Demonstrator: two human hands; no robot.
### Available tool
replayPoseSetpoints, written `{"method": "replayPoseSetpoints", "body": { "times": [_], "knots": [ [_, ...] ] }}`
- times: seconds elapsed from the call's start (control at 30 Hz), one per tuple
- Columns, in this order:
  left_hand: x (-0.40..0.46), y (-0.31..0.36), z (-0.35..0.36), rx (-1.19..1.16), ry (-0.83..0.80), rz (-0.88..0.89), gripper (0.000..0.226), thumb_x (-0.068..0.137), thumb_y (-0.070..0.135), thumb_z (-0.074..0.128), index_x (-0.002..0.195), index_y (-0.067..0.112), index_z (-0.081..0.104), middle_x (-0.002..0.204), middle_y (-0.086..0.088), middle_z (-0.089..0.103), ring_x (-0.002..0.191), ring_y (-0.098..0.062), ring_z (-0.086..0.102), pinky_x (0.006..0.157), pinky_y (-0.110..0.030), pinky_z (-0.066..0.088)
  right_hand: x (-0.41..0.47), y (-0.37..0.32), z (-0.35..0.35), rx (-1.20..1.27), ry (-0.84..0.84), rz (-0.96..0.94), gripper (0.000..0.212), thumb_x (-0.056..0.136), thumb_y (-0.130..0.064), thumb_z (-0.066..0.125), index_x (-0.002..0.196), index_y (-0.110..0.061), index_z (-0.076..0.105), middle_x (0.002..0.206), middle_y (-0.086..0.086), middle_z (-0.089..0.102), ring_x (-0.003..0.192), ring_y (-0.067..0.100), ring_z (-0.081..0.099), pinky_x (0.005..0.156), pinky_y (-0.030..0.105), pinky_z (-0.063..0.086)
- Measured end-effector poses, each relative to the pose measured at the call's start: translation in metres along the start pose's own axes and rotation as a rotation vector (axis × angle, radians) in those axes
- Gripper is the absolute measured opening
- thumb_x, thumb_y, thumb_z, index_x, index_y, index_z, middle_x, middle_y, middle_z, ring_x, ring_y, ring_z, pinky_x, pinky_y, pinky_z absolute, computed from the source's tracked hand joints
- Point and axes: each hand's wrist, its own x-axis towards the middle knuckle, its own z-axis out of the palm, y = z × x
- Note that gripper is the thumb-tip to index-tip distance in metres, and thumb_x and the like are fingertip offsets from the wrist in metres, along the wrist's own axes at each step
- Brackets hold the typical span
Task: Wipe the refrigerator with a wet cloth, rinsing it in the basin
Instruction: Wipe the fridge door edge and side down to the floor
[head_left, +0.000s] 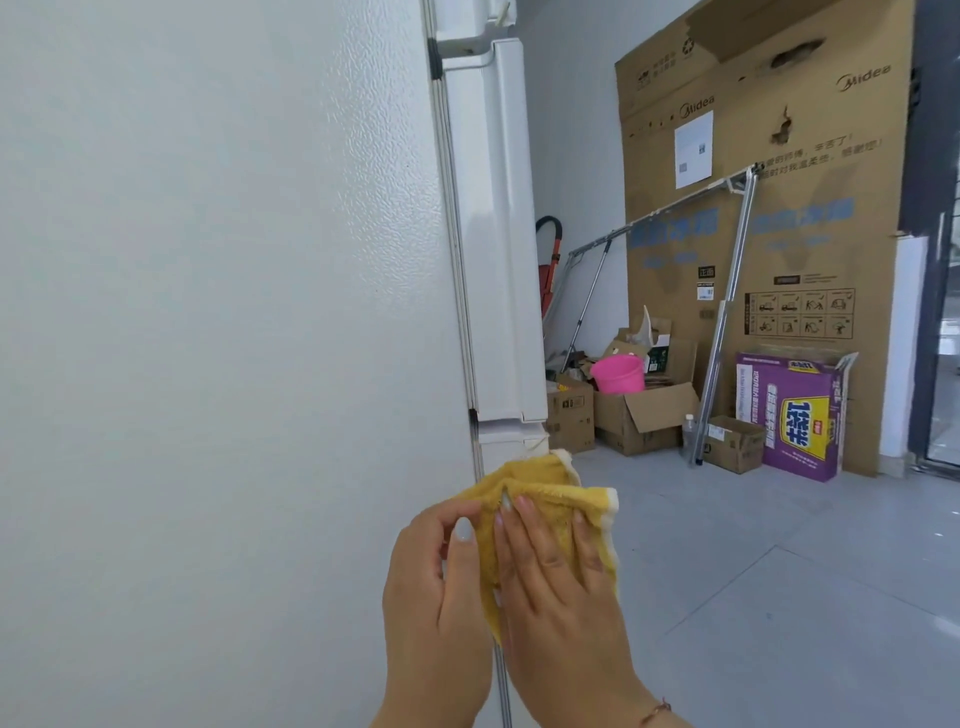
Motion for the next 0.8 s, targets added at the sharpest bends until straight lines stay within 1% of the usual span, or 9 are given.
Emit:
{"method": "replayPoseSetpoints", "body": {
  "times": [0.13,0.23,0.27,0.33,0.4,0.5,0.63,0.73,0.8],
  "knots": [
    [-0.027,-0.02,-0.002,0.035,-0.01,-0.105,0.037,0.078,0.056,0.04,0.088,0.033,0.067,0.088,0.018,0.069,0.088,-0.002,0.063,0.075,-0.026,0.046,-0.05,-0.014,0.008,-0.056,-0.111,-0.038,0.073,0.083,-0.026,0.049,0.145,0.005,0.023,0.155,0.014,0.02,0.146,0.026,0.013,0.114,0.056,0.014],
    [-0.043,-0.028,-0.002,0.039,-0.032,-0.144,0.045,0.072,0.063,0.037,0.087,0.035,0.069,0.091,0.019,0.071,0.088,0.001,0.064,0.079,-0.026,0.051,-0.061,-0.017,0.004,-0.013,-0.151,-0.016,0.057,0.093,-0.023,0.03,0.144,0.003,0.024,0.159,0.014,0.008,0.148,0.025,0.006,0.115,0.053,0.01],
    [-0.044,-0.026,-0.003,0.041,-0.046,-0.143,0.043,0.072,0.063,0.038,0.089,0.038,0.068,0.093,0.02,0.071,0.089,0.002,0.065,0.08,-0.026,0.051,-0.058,-0.016,0.001,0.001,-0.159,-0.012,0.057,0.095,-0.025,0.027,0.142,0.005,0.027,0.159,0.014,0.01,0.148,0.026,0.005,0.116,0.053,0.008],
    [-0.04,-0.017,-0.005,0.045,-0.074,-0.122,0.038,0.074,0.062,0.037,0.094,0.045,0.065,0.094,0.02,0.07,0.089,-0.001,0.065,0.081,-0.027,0.051,-0.04,-0.012,-0.008,0.047,-0.155,-0.014,0.063,0.09,-0.032,0.04,0.141,0.004,0.032,0.156,0.014,0.019,0.147,0.027,0.008,0.116,0.054,0.008],
    [-0.03,-0.002,-0.007,0.049,-0.106,-0.074,0.036,0.081,0.057,0.039,0.096,0.039,0.066,0.097,0.019,0.069,0.092,-0.003,0.064,0.079,-0.024,0.049,-0.01,-0.006,-0.019,0.083,-0.139,0.011,0.069,0.086,-0.036,0.051,0.141,0.002,0.037,0.154,0.013,0.027,0.146,0.027,0.014,0.115,0.054,0.013],
    [-0.01,0.018,-0.007,-0.002,-0.123,-0.021,0.03,0.091,0.043,0.038,0.103,0.032,0.064,0.104,0.018,0.068,0.101,-0.003,0.063,0.083,-0.019,0.048,0.03,0.007,-0.031,0.123,-0.084,0.069,0.061,0.09,-0.037,0.049,0.138,0.0,0.046,0.15,0.012,0.037,0.144,0.023,0.022,0.114,0.054,0.019],
    [-0.004,0.013,-0.009,-0.056,-0.104,-0.024,0.036,0.092,0.048,0.037,0.106,0.027,0.063,0.108,0.014,0.068,0.108,-0.008,0.061,0.092,-0.033,0.047,0.03,0.015,-0.032,0.107,-0.127,0.005,0.064,0.093,-0.042,0.042,0.141,0.0,0.04,0.152,0.013,0.032,0.146,0.023,0.017,0.115,0.054,0.017],
    [-0.02,-0.005,-0.01,-0.032,-0.121,-0.06,0.038,0.092,0.047,0.035,0.104,0.027,0.064,0.105,0.015,0.068,0.105,-0.005,0.061,0.094,-0.034,0.048,0.0,0.009,-0.024,0.127,-0.187,-0.033,0.071,0.092,-0.048,0.04,0.143,0.001,0.036,0.154,0.014,0.028,0.147,0.025,0.015,0.114,0.054,0.018],
    [-0.033,-0.022,-0.012,-0.006,-0.146,-0.082,0.043,0.09,0.055,0.033,0.104,0.03,0.065,0.105,0.017,0.068,0.104,-0.003,0.061,0.094,-0.034,0.048,-0.029,0.002,-0.016,0.157,-0.215,-0.065,0.072,0.091,-0.048,0.043,0.143,0.001,0.035,0.155,0.014,0.025,0.147,0.026,0.014,0.113,0.054,0.018]
  ]
}}
